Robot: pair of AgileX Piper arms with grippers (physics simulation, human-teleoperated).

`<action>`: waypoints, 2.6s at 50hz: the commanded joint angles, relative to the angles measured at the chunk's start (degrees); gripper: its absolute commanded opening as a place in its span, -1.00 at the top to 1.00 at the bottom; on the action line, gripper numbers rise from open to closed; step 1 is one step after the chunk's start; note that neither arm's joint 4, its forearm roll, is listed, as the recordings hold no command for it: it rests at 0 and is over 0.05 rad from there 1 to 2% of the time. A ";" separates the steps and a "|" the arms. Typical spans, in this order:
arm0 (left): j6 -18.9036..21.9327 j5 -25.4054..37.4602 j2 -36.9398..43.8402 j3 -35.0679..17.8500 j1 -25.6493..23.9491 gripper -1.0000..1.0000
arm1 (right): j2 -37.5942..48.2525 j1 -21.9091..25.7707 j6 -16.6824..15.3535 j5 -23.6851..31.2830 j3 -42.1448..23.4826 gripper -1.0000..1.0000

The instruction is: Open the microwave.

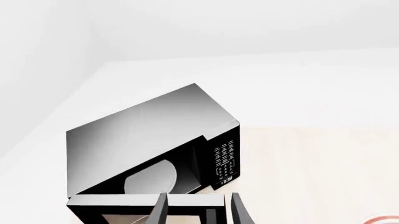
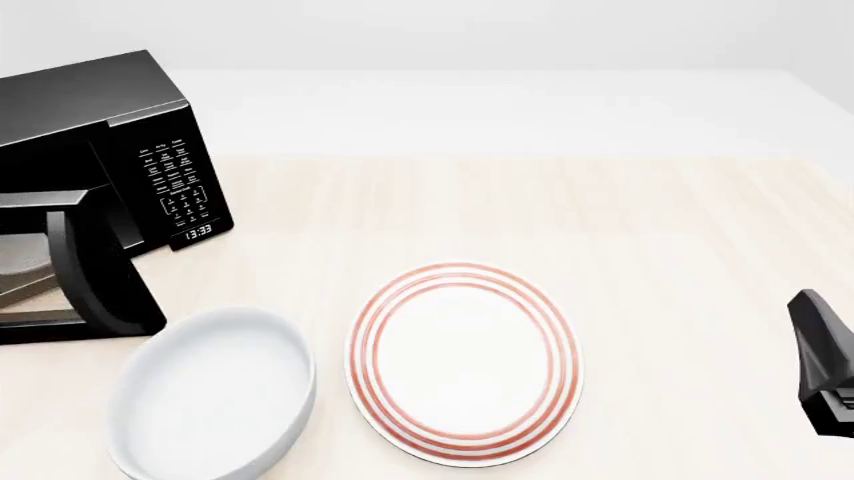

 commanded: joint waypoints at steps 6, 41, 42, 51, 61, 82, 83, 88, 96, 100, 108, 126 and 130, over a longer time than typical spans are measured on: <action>0.19 7.06 5.43 -7.42 0.57 -1.00 | 0.00 0.00 0.00 0.00 0.00 -1.00; 4.83 22.51 18.53 -23.59 1.56 -1.00 | 0.00 0.00 0.00 0.00 0.00 -1.00; 5.06 22.43 18.95 -23.70 1.49 -1.00 | 0.00 0.00 0.00 0.00 0.00 -1.00; 2.93 22.00 21.57 -25.08 1.67 -1.00 | 0.00 0.00 0.00 0.00 0.00 -1.00; 1.34 20.85 24.60 -25.23 1.27 -1.00 | 0.00 0.00 0.00 0.00 0.00 -1.00; 0.01 22.57 32.62 -30.11 0.53 -1.00 | 0.00 0.00 0.00 0.00 0.00 -1.00; 0.22 22.44 32.98 -30.10 0.67 -1.00 | 0.00 0.00 0.00 0.00 0.00 -1.00; 0.57 22.43 33.91 -30.25 0.81 -1.00 | 0.00 0.00 0.00 0.00 0.00 -1.00; 0.80 21.40 35.31 -28.44 1.33 -1.00 | 0.00 0.00 0.00 0.00 0.00 -1.00; 0.83 21.18 35.75 -28.35 1.61 -1.00 | 0.00 0.00 0.00 0.00 0.00 -1.00; 0.84 20.37 37.65 -27.49 1.75 -1.00 | 0.00 0.00 0.00 0.00 0.00 -1.00; 0.17 17.69 40.78 -26.09 2.18 -1.00 | 0.00 0.00 0.00 0.00 0.00 -1.00; -0.07 16.87 41.61 -25.60 2.39 -1.00 | 0.00 0.00 0.00 0.00 0.00 -1.00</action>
